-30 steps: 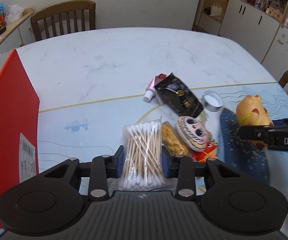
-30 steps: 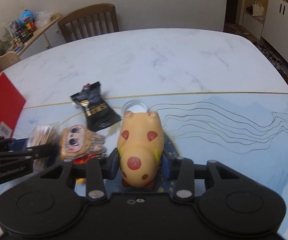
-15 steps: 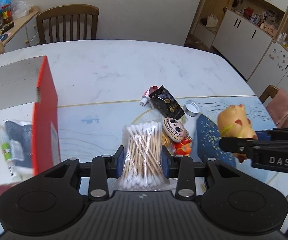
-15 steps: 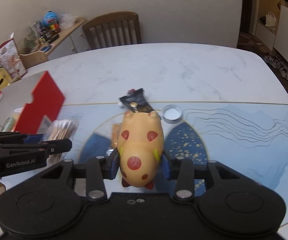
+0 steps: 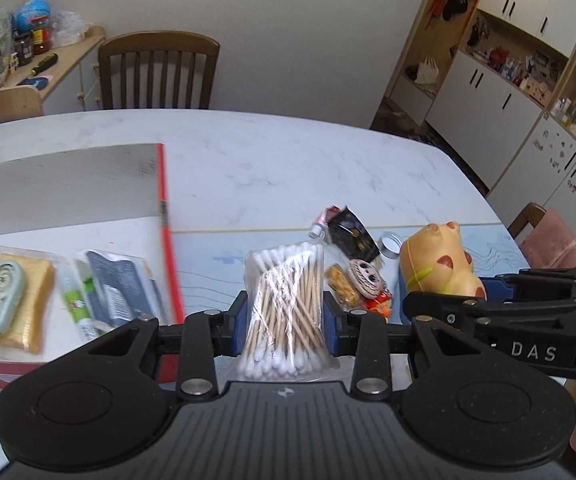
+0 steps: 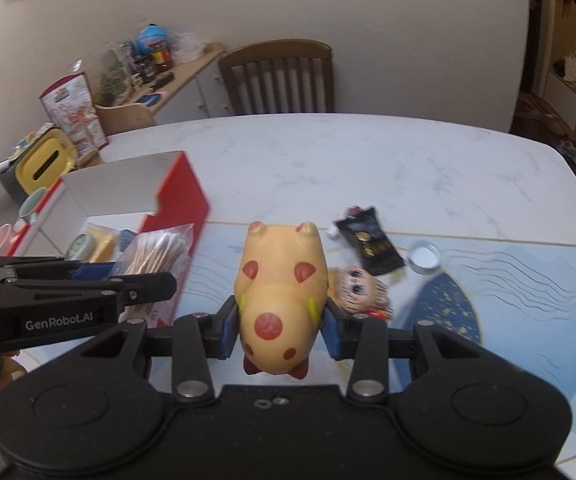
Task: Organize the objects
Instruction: 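Grasp the cotton swab bag with the left tool while the right tool grasps the yellow piggy bank, then carry the cotton swab bag and piggy bank into the cardboard box and lower them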
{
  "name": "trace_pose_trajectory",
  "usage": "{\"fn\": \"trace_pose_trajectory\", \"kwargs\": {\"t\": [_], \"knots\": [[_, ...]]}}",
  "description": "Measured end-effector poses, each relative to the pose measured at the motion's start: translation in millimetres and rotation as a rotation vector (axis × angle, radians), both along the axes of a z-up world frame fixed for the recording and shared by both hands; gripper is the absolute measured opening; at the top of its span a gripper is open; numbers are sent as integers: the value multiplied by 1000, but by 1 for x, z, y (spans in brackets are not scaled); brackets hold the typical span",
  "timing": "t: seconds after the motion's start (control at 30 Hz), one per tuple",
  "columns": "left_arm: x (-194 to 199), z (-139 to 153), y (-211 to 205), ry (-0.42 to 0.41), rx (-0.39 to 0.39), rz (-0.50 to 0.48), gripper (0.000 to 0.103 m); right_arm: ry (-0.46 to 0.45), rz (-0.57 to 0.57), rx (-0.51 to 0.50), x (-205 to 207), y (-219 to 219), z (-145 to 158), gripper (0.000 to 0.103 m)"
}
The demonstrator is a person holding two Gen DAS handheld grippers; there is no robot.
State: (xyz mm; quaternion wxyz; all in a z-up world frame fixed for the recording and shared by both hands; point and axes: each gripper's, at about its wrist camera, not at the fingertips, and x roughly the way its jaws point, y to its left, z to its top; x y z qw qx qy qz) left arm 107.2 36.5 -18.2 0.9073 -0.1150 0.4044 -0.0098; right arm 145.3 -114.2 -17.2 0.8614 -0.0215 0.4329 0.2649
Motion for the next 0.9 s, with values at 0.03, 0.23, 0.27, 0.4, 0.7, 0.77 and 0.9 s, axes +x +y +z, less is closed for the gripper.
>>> {"fn": "trace_pose_trajectory", "kwargs": {"t": [0.03, 0.23, 0.27, 0.4, 0.7, 0.77, 0.9], "knots": [[-2, 2, 5, -4, -1, 4, 35, -2, 6, 1, -1, 5, 1, 41], [-16, 9, 43, -23, 0, 45, 35, -15, 40, 3, -7, 39, 9, 41], [-19, 10, 49, -25, 1, 51, 35, -17, 47, 3, -9, 46, 10, 41], [-28, 10, 74, -26, 3, 76, 35, -22, 72, 1, -14, 69, 14, 41], [-48, 11, 126, -24, 17, 113, 35, -40, 134, -5, -26, 126, 19, 41], [-51, 11, 139, -21, 18, 121, 35, -39, 141, -2, -26, 137, 18, 41], [-56, 10, 163, -14, 39, 140, 35, -39, 149, -3, -25, 157, 15, 41]]}}
